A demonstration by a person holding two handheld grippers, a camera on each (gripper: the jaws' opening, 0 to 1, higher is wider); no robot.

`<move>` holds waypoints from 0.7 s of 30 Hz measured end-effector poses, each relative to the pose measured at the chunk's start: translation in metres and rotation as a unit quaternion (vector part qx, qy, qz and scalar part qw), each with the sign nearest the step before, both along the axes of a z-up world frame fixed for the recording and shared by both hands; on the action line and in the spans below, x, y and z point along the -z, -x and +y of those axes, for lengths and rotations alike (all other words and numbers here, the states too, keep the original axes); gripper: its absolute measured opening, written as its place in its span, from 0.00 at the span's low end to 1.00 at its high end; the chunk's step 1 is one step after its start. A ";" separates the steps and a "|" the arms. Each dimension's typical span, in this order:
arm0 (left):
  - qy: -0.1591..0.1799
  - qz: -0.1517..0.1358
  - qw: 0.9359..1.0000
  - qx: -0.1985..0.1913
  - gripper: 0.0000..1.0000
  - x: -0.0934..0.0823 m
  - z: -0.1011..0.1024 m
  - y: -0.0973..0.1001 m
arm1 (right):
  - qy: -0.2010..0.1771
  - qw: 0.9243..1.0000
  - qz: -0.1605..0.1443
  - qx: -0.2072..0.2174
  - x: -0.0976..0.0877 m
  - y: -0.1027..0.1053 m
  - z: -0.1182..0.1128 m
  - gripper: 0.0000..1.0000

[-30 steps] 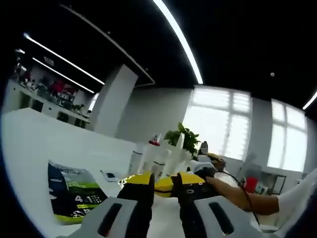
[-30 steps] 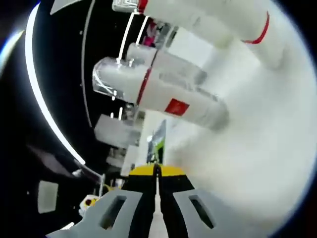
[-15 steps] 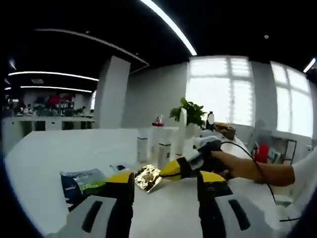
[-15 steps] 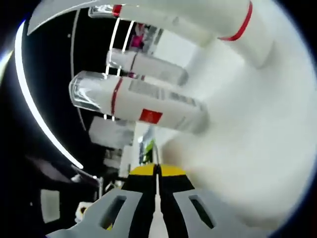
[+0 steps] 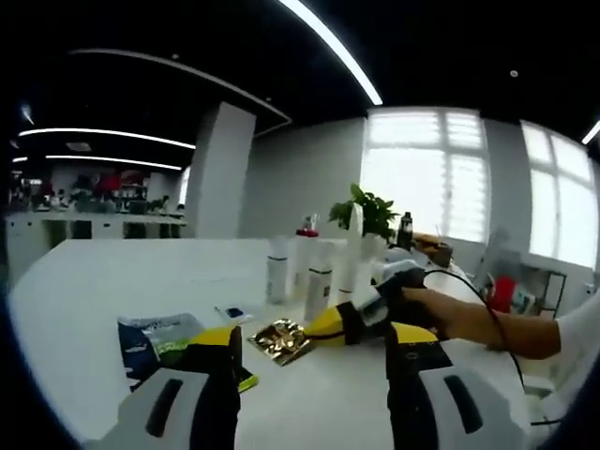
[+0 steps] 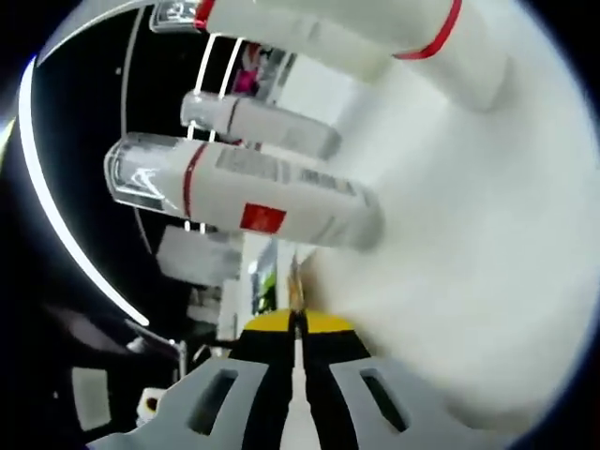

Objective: Arrange the skincare products in the storage area until every visible bottle or jar stands upright without overlapping.

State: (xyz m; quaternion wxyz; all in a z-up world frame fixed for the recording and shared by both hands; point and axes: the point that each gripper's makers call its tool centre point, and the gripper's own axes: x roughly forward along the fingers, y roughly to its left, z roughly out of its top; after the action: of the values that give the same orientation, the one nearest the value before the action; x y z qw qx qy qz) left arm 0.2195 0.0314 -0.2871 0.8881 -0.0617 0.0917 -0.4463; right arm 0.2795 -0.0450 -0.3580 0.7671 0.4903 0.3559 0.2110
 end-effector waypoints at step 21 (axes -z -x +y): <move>0.001 0.002 1.000 -0.008 0.64 0.000 0.004 -0.003 | 0.079 0.986 -0.143 -0.016 -0.026 0.011 0.012 0.37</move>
State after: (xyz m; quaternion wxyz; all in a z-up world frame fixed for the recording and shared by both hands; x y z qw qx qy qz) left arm 0.2225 0.0349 -0.2868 0.8911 -0.0640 0.0932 -0.4394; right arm 0.2684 -0.0331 -0.3324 0.8430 0.3874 0.2658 0.2618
